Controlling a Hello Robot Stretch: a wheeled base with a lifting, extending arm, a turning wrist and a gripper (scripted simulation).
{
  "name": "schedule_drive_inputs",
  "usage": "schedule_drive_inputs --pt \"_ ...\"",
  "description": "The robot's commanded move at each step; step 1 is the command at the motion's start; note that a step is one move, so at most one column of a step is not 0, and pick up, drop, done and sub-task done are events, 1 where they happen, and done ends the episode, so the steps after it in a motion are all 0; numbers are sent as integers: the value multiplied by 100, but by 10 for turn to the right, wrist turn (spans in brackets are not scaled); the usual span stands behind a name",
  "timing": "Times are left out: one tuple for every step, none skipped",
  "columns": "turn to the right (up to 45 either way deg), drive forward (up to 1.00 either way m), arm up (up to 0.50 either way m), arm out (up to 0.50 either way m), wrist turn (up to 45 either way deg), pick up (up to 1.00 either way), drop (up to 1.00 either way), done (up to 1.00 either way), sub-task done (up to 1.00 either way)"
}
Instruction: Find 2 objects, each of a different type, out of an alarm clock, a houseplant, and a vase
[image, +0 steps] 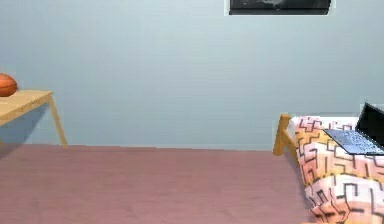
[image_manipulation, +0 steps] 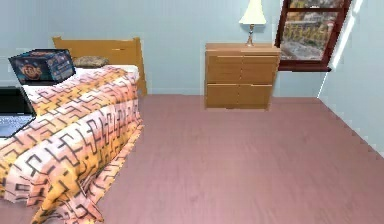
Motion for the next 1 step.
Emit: schedule_drive_inputs --pt "-240 0 0 0 0 0 0 0 0"
